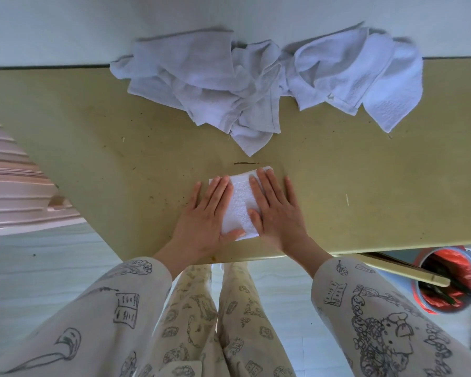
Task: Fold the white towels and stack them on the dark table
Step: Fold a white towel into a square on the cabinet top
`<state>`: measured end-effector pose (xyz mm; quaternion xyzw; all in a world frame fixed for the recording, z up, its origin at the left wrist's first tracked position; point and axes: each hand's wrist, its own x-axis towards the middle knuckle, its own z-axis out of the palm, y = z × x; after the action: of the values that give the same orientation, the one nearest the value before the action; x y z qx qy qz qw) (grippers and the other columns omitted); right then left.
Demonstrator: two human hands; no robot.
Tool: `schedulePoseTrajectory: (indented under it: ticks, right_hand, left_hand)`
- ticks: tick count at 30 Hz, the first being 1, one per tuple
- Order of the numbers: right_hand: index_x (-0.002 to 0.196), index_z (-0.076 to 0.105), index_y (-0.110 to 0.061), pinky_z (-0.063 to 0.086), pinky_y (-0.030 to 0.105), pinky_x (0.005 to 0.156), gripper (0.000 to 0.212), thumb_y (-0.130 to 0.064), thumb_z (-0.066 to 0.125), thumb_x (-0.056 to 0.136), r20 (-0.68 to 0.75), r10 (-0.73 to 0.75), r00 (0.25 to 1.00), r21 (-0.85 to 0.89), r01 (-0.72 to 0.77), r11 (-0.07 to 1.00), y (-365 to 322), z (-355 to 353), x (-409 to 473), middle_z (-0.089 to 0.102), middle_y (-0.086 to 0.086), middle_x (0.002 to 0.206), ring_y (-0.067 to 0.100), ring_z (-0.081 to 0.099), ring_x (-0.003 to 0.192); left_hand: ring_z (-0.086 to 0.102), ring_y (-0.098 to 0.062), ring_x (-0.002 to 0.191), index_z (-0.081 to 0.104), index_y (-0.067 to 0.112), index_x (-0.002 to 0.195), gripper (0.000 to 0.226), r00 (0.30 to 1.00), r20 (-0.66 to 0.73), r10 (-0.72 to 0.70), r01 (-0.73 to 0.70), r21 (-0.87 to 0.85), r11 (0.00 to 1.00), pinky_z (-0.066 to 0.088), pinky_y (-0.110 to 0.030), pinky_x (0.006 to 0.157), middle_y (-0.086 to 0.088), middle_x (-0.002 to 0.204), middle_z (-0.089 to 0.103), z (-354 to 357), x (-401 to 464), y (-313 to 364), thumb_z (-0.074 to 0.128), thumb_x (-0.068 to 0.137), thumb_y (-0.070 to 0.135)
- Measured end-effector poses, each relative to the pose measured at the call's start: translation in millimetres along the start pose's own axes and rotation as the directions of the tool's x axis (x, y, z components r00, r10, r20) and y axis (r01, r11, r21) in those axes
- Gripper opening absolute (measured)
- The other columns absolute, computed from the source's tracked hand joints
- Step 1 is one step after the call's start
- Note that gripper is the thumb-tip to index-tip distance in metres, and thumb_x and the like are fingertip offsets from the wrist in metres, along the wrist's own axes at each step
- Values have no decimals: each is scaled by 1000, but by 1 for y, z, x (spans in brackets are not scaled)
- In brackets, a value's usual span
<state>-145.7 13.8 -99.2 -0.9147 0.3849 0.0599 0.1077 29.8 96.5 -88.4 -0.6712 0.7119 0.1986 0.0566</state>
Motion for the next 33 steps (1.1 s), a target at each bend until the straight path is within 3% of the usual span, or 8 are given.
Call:
schedulePoseTrajectory:
  ticks: [4, 6, 8, 12, 15, 21, 27, 33]
  right_hand:
    - [146, 16, -9, 12, 48, 113, 61, -41, 23, 95, 72, -3, 997, 35, 1, 999, -1, -9, 0, 23, 9, 154, 20, 11, 143]
    - [147, 11, -9, 8, 44, 117, 63, -41, 20, 95, 44, 6, 999, 172, -14, 985, 1, -17, -1, 15, 6, 156, 16, 7, 144]
    - [147, 15, -6, 11, 34, 117, 59, -34, 25, 97, -18, 167, 986, 402, -145, 904, -3, -30, -4, 16, 10, 155, 17, 12, 143]
    - [125, 49, 2, 32, 22, 92, 33, -7, 42, 94, -41, 652, 757, 682, -456, 571, -14, -45, 0, 50, 17, 122, 33, 47, 115]
    - [107, 55, -4, 36, 28, 85, 21, -18, 49, 93, 144, 717, 682, 680, -595, 429, -18, -49, 13, 47, 4, 103, 29, 51, 101]
    - [117, 47, -2, 42, 41, 96, 49, -37, 61, 87, 265, 673, 691, 471, -702, 535, -28, -53, 45, 50, 10, 118, 27, 48, 110]
    - [115, 52, -2, 44, 46, 93, 49, -40, 59, 85, 369, 667, 647, 403, -758, 513, -42, -49, 56, 57, 12, 116, 31, 52, 110]
    - [116, 54, -3, 39, 34, 87, 40, -33, 56, 90, 367, 610, 702, 433, -709, 556, -60, -62, 51, 50, 11, 119, 28, 49, 110]
  left_hand:
    - [15, -24, 140, 22, -1, 142, 98, 1000, 28, 7, -6, -28, 1000, 11, -50, 113, -16, 151, 24, -6, 0, 2, 15, 82, 76]
    - [10, -22, 142, 17, 1, 144, 95, 1000, 5, 3, -2, -71, 997, 6, -47, 114, -13, 153, 17, -10, -2, 2, 19, 82, 73]
    - [2, -16, 143, 6, 7, 146, 86, 998, -55, -34, 24, -173, 985, -2, -40, 116, -4, 155, 4, -13, -8, 1, 23, 84, 64]
    - [9, -14, 142, 18, 5, 145, 65, 947, -172, -270, 188, -384, 904, 7, -40, 117, -6, 153, 16, -15, -26, 0, 22, 91, 41]
    - [25, -22, 139, 35, 5, 138, 50, 871, -199, -449, 309, -487, 817, 14, -41, 115, -12, 145, 36, -13, -44, -4, 34, 93, 24]
    - [33, -21, 134, 48, 9, 129, 37, 830, -169, -532, 326, -627, 708, 27, -33, 109, -7, 136, 45, -17, -70, -13, 46, 92, 6]
    - [40, -20, 126, 50, 9, 126, 34, 806, -110, -581, 359, -690, 629, 35, -36, 105, -5, 132, 48, -28, -76, -25, 44, 93, 7]
    - [48, -21, 115, 44, 11, 131, 37, 806, -38, -591, 376, -737, 561, 34, -25, 91, -4, 130, 48, -49, -82, -49, 41, 94, 8]
